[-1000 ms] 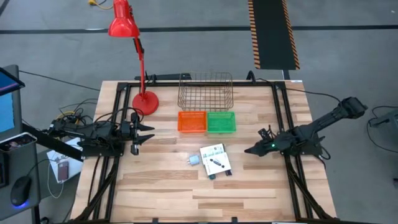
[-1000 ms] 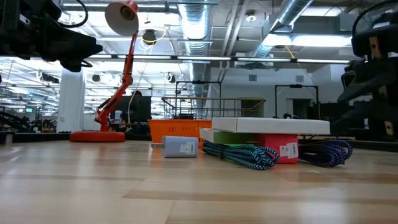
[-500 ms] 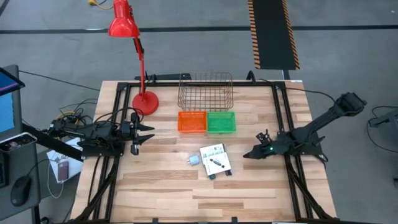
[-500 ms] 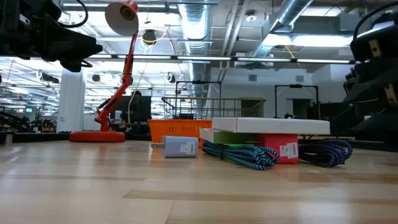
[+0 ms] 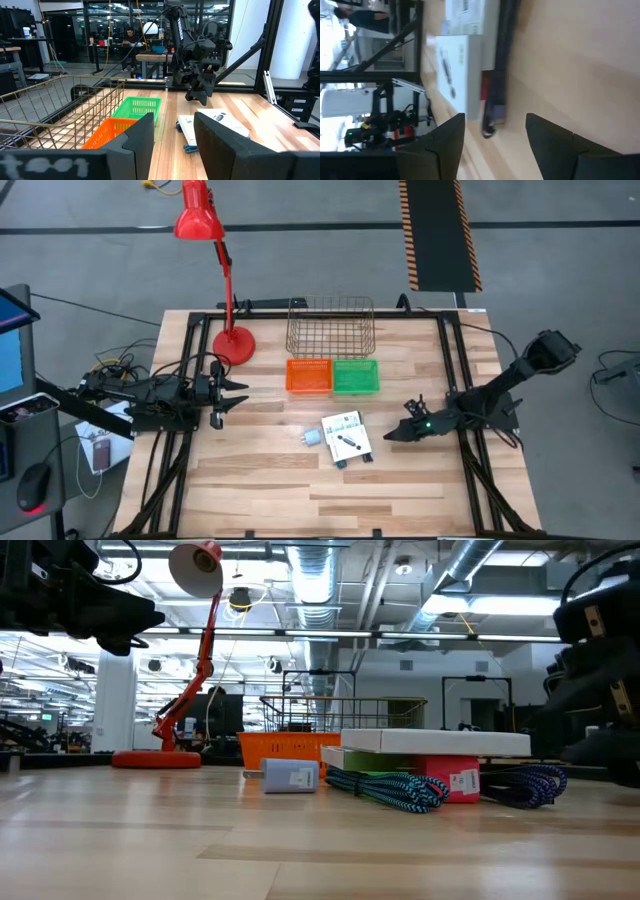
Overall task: Pick and place items into bin
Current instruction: Put the top card reader box into the green bin
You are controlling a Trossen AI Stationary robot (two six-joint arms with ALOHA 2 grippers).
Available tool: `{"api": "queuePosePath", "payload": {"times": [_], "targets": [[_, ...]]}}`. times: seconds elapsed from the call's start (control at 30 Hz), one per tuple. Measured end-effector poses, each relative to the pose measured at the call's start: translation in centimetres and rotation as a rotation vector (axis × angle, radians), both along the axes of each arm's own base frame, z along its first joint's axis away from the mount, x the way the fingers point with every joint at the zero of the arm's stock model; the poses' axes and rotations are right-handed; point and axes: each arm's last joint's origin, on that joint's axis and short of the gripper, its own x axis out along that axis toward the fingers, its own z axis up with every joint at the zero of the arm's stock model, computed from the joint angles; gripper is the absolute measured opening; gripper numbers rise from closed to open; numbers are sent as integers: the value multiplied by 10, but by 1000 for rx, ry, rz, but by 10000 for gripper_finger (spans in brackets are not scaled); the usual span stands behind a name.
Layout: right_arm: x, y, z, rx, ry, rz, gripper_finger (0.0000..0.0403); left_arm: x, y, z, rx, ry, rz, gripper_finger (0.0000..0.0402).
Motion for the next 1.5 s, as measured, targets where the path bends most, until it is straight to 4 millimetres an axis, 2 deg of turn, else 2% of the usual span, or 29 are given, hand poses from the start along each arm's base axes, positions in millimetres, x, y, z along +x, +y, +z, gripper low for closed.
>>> {"api": "queuePosePath", "payload": {"times": [0.7, 1.5], "targets": [[36, 22, -8, 35, -5, 15, 214, 0, 0, 0, 0, 0, 0, 128], [42, 20, -6, 15, -9, 4, 215, 0, 0, 0, 0, 0, 0, 128]]}}
